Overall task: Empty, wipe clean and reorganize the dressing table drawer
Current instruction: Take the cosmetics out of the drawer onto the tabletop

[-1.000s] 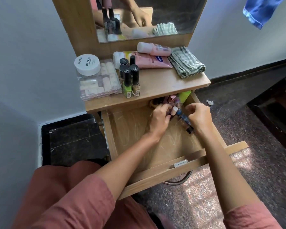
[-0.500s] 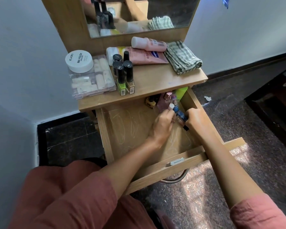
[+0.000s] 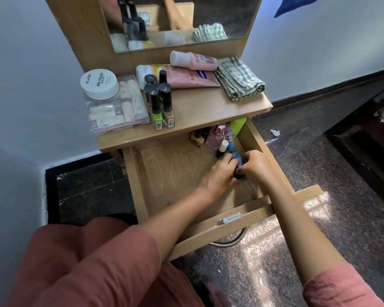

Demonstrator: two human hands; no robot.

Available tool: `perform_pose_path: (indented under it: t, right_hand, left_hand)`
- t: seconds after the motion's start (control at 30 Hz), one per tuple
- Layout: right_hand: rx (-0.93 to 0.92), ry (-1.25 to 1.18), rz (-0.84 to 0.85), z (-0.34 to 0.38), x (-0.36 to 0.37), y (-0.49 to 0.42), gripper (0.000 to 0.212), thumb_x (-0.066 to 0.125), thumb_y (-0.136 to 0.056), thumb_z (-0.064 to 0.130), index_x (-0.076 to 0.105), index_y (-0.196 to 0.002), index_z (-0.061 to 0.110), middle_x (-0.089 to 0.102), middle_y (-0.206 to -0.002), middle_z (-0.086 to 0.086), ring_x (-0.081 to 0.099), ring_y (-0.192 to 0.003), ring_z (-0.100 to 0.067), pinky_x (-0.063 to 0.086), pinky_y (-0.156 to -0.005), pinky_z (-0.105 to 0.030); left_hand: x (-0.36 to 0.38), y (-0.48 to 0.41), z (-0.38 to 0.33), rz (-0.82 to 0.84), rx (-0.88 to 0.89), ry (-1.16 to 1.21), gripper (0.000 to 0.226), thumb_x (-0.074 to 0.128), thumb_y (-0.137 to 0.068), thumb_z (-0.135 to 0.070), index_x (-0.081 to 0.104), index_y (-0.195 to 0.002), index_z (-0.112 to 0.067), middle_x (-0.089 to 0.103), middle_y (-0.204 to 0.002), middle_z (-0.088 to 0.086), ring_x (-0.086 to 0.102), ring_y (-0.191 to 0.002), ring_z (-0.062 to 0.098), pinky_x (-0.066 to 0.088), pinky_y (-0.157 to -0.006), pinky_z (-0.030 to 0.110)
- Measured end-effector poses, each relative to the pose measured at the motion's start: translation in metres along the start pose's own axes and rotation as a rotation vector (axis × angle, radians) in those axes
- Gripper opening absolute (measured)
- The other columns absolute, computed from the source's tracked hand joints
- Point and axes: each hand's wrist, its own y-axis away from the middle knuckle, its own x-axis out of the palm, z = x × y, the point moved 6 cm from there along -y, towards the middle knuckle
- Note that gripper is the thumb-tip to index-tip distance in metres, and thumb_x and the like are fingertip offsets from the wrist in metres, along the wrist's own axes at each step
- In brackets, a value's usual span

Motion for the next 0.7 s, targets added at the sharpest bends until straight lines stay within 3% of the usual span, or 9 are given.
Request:
perform_pose_path:
  t: [0.1,0.2,0.27,0.37,0.47,0.5,0.6,0.7]
  right_hand:
    - [0.023,-0.064,0.039,-0.001,0.000,0.003,0.027,0.069,-0.073,0.004,0.065,-0.097,-0.008,0.062,-0.086,-0.018,0.059,-0.083,-0.024,0.048,-0.073,-0.034]
    - [0.088,-0.238,0.086,-0.008,0.004,0.005,0.005,0.066,-0.072,-0.005,0.064,-0.071,-0.001,0.056,-0.065,-0.012,0.059,-0.075,-0.027,0.054,-0.082,-0.047]
    - [0.135,-0.305,0.100,-0.016,0.007,0.001,0.016,0.067,-0.069,-0.006,0.059,-0.060,0.005,0.056,-0.064,-0.014,0.062,-0.075,-0.031,0.053,-0.084,-0.055]
    - [0.149,-0.297,0.078,-0.015,0.009,0.002,0.009,0.068,-0.069,0.004,0.061,-0.068,-0.001,0.057,-0.069,-0.017,0.065,-0.075,-0.031,0.056,-0.079,-0.050]
    - [0.134,-0.205,-0.008,-0.009,0.002,0.011,0.022,0.065,-0.075,0.018,0.060,-0.073,-0.003,0.054,-0.061,-0.012,0.059,-0.060,-0.026,0.055,-0.054,-0.025]
    - [0.125,-0.186,-0.038,-0.006,-0.002,0.017,0.025,0.063,-0.076,0.019,0.062,-0.072,-0.005,0.055,-0.059,-0.013,0.058,-0.058,-0.027,0.053,-0.053,-0.026]
    - [0.068,-0.157,-0.150,0.006,-0.019,0.028,0.023,0.065,-0.076,0.012,0.068,-0.081,-0.011,0.066,-0.072,-0.024,0.064,-0.071,-0.033,0.053,-0.074,-0.038]
    - [-0.008,-0.086,-0.229,0.021,-0.041,0.045,0.019,0.069,-0.075,0.007,0.069,-0.089,-0.007,0.066,-0.085,-0.023,0.061,-0.080,-0.028,0.046,-0.070,-0.031]
  left_hand:
    - [-0.003,0.002,0.000,-0.016,0.012,0.018,0.035,0.073,-0.074,-0.012,0.054,-0.099,0.003,0.050,-0.115,0.019,0.054,-0.100,0.035,0.042,-0.081,0.042]
    - [-0.007,0.006,-0.002,-0.041,0.017,0.012,0.026,0.069,-0.078,-0.010,0.054,-0.095,0.003,0.052,-0.109,0.019,0.055,-0.095,0.036,0.042,-0.078,0.041]
    - [-0.008,0.007,-0.004,-0.052,0.013,0.018,0.023,0.065,-0.080,-0.007,0.054,-0.096,0.003,0.052,-0.108,0.020,0.054,-0.096,0.036,0.042,-0.079,0.041]
    - [-0.012,0.009,-0.008,-0.070,-0.004,0.000,0.022,0.062,-0.083,-0.009,0.055,-0.101,0.002,0.054,-0.108,0.019,0.053,-0.099,0.034,0.045,-0.083,0.042]
    - [-0.021,0.010,-0.015,-0.098,-0.019,-0.021,0.019,0.050,-0.085,0.000,0.057,-0.102,0.005,0.058,-0.107,0.022,0.053,-0.101,0.037,0.045,-0.085,0.044]
    - [-0.025,0.011,-0.017,-0.107,-0.027,-0.030,0.019,0.047,-0.086,0.001,0.058,-0.101,0.006,0.058,-0.106,0.024,0.053,-0.101,0.038,0.044,-0.084,0.045]
    - [-0.037,0.011,-0.022,-0.110,-0.058,-0.051,0.018,0.045,-0.090,-0.002,0.058,-0.098,0.008,0.058,-0.104,0.027,0.054,-0.100,0.040,0.044,-0.081,0.046]
    - [-0.051,0.014,-0.030,-0.120,-0.060,-0.016,0.014,0.051,-0.089,-0.005,0.058,-0.095,0.005,0.058,-0.103,0.024,0.055,-0.098,0.038,0.045,-0.079,0.044]
